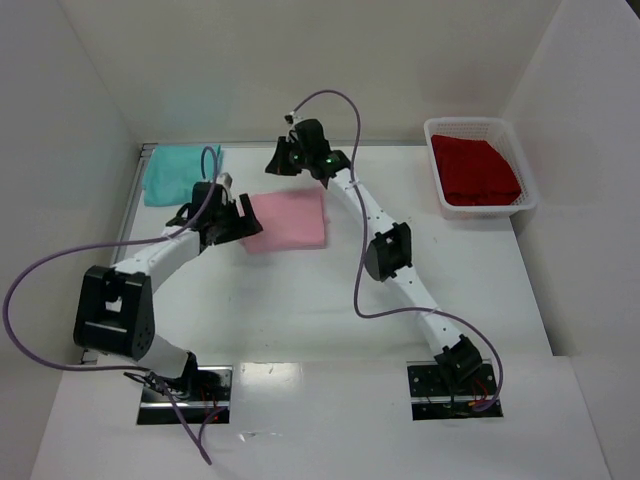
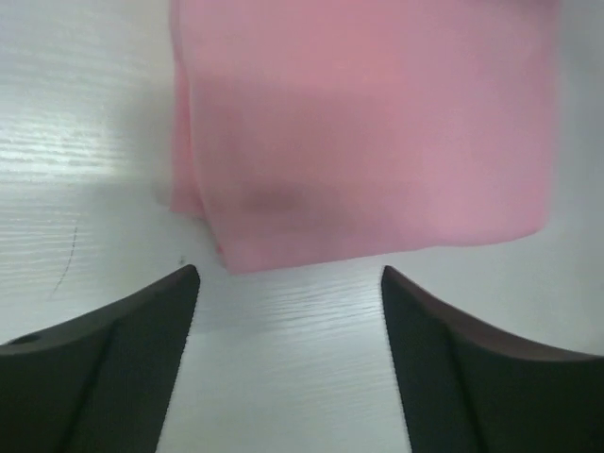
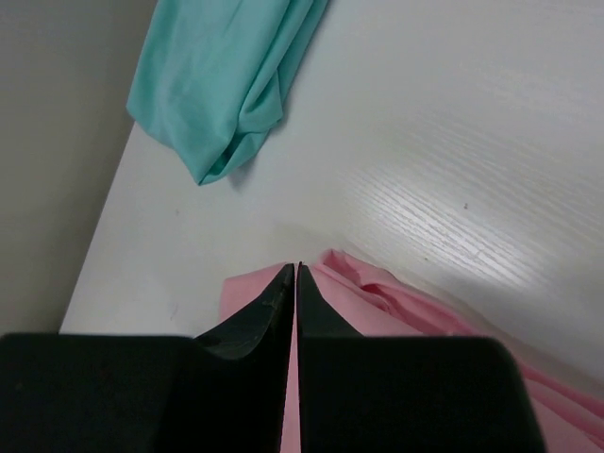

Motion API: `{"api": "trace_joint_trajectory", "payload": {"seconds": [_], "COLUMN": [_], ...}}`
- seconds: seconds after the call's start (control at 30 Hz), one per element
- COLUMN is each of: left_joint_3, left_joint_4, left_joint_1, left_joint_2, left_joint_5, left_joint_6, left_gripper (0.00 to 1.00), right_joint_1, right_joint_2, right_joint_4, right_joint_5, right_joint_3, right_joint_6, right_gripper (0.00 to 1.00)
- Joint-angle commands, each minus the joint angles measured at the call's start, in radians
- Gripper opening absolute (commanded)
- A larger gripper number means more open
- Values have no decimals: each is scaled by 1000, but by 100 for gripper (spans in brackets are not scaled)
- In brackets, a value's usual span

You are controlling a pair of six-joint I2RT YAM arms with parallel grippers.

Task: Fold and stack the t-shirts
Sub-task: Smooth out wrinkles on the folded tshirt, then put the neatly folded tshirt into the corner of the board with the left arm

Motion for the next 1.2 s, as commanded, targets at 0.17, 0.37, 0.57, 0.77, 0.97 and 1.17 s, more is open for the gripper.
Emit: {"api": "trace_joint_trajectory", "payload": {"seconds": [0.17,0.37,0.57,0.77,0.97,1.17], "left_joint_3": [124,135,144,144,186,161], "left_joint_4": [42,67,97,108,83,134], "left_joint_1": [55,117,138,138,160,198], "left_joint_2": [-134,-21,53,53,130,196], "left_joint_5": [-24,64,111,121,144,268], "left_joint_6": [45,80,98,107,166,166], "left_gripper": [99,99,99,99,99,99], "right_joint_1": [-14,-14,-14,-14,-23,-32], "right_joint_2": [-276,-382,-642,-1078,-1238,-1319], "right_joint_4": [-230,-307,-53,366,436,538], "right_joint_5": [148,298,322,375,430,421], "right_joint_3": [6,-127,-580,-1164,-1429,-1653], "right_joint_6": [-113,-142,-172,-216,-224,-192], "right_gripper": [17,18,24,53,85,89]}}
